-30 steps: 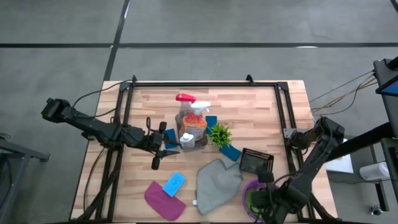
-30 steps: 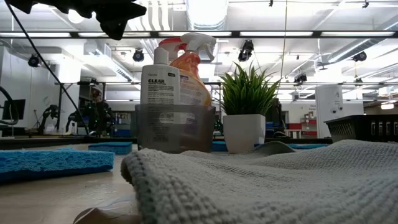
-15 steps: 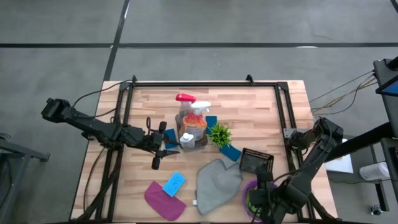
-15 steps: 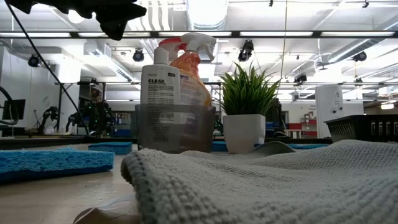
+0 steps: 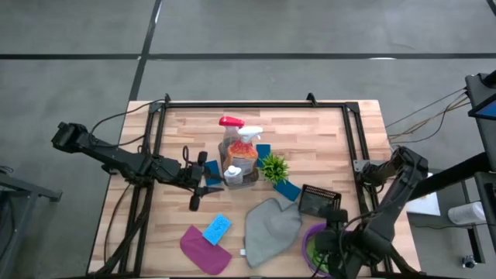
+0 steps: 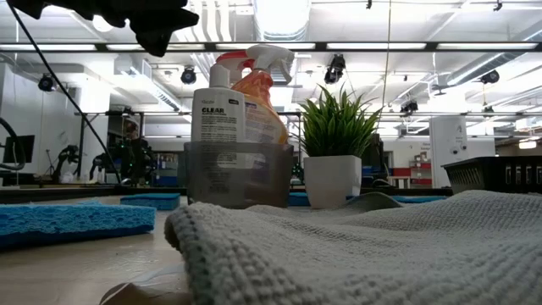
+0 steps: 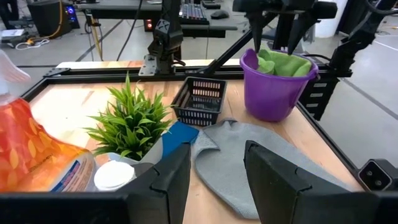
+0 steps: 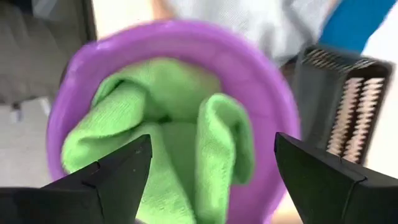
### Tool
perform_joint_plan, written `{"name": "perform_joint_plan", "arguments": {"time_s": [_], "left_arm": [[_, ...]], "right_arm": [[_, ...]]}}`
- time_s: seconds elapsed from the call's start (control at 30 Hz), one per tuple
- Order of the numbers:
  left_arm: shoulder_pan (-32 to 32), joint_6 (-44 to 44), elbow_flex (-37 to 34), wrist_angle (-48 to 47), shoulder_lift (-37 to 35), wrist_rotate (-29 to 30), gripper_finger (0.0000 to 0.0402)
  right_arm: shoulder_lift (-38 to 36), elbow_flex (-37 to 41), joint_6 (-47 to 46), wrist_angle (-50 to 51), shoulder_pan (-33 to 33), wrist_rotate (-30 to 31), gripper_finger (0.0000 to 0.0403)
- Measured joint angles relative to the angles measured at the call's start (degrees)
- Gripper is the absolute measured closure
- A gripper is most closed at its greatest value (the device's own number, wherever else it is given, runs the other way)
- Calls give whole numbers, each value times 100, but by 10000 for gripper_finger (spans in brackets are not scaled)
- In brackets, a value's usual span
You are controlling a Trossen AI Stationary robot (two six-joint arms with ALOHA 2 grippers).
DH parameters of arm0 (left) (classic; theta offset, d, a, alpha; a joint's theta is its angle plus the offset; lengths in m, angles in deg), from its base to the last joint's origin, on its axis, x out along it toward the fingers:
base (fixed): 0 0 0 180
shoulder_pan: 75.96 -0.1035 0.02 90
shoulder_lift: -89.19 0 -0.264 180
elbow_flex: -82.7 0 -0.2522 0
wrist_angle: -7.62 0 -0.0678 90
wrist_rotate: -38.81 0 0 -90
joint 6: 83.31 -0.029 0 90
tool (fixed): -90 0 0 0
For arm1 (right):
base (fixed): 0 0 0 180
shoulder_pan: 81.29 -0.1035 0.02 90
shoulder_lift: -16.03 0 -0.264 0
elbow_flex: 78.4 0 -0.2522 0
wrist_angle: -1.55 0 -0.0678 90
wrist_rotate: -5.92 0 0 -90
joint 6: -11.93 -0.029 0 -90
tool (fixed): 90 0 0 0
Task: Pick & Place Kitchen Items
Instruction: Put the gray towel into the purple bucket
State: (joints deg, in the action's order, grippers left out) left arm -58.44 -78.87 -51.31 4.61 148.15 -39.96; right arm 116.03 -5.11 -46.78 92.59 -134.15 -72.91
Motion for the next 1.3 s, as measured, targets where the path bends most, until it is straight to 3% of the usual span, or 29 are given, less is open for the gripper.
{"name": "perform_joint_plan", "arguments": {"time_s": [0.2,0.33,0.5,0.6,0.73,0.87,1.07,1.3], "left_arm": [[-2,41,0,-20,2,102,246],[-2,151,0,-34,0,144,246],[-2,163,0,-32,0,143,246],[-1,163,0,-34,0,143,246],[-2,163,0,-33,1,143,246],[0,163,0,-34,0,141,246],[17,207,-34,-14,0,45,246],[43,356,-160,167,82,-317,246]], "right_arm": [[-145,8,736,-642,-260,1725,69],[-166,32,1775,-1534,-417,2906,69],[-165,258,3715,-3217,-409,3546,69],[-165,622,5152,-4768,-211,3238,69],[-178,1268,6715,-7019,244,1666,69],[-426,1884,7259,-8125,781,450,69],[-1302,3148,7312,-9082,1431,-22,69],[-2924,4849,7411,-10124,1526,222,69]]}}
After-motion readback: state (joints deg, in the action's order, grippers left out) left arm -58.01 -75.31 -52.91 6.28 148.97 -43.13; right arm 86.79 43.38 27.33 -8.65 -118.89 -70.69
